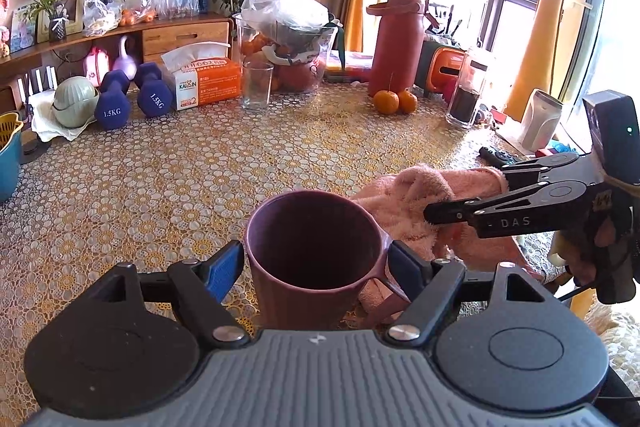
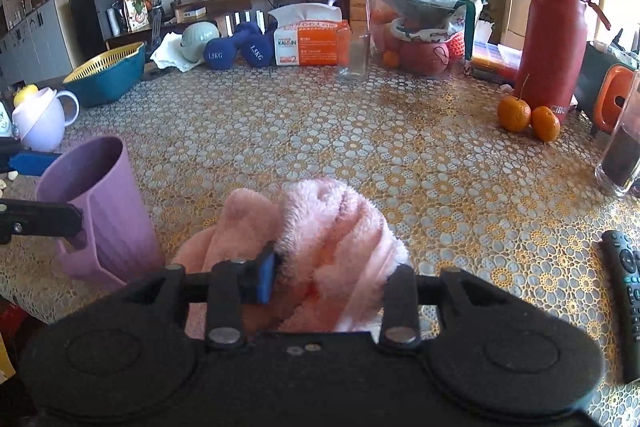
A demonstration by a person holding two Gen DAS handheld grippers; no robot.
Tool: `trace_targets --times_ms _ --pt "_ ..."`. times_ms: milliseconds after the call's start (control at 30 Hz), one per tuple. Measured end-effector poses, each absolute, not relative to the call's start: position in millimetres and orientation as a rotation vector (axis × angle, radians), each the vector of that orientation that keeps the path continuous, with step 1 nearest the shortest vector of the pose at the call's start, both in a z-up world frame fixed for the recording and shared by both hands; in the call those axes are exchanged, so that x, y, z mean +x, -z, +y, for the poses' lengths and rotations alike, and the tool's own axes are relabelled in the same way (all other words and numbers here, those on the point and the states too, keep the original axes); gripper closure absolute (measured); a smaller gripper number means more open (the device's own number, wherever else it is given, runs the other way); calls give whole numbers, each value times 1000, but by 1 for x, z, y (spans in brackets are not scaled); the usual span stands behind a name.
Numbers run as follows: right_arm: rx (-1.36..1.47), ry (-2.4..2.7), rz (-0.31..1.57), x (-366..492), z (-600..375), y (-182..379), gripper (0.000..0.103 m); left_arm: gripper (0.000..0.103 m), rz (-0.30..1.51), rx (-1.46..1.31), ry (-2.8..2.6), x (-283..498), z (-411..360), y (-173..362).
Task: Organize objects
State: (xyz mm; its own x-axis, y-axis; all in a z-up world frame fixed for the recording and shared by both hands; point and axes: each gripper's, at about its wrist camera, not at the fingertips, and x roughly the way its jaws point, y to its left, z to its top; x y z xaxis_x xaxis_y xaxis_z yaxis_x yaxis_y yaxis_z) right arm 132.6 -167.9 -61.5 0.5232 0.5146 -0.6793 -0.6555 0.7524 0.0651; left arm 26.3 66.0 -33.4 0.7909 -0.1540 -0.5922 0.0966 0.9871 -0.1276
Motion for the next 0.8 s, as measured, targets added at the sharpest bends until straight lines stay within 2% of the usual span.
trace_targets --times_ms 100,200,267,400,433,500,633,733,800 --pt "-186 -692 716 123 -179 52 49 22 627 -93 122 21 66 28" --pt "-172 -675 674 110 -189 41 33 22 615 -92 117 14 64 23" --pt "-158 -674 657 101 -194 35 28 22 607 -90 114 9 62 20" --pt "-159 -644 595 86 -200 31 4 20 594 -93 106 0 57 15" --pt "-187 -619 578 85 -200 33 1 20 594 -94 105 -2 56 14" --pt "-264 -571 590 93 -197 44 1 20 598 -97 101 -4 53 13" --pt "-392 -540 804 128 -198 74 3 19 591 -85 104 -13 45 10" --pt "-437 -594 882 138 -211 74 2 9 580 -82 109 -19 40 8" --pt "-462 -600 908 138 -221 71 2 7 577 -87 110 -20 39 7"
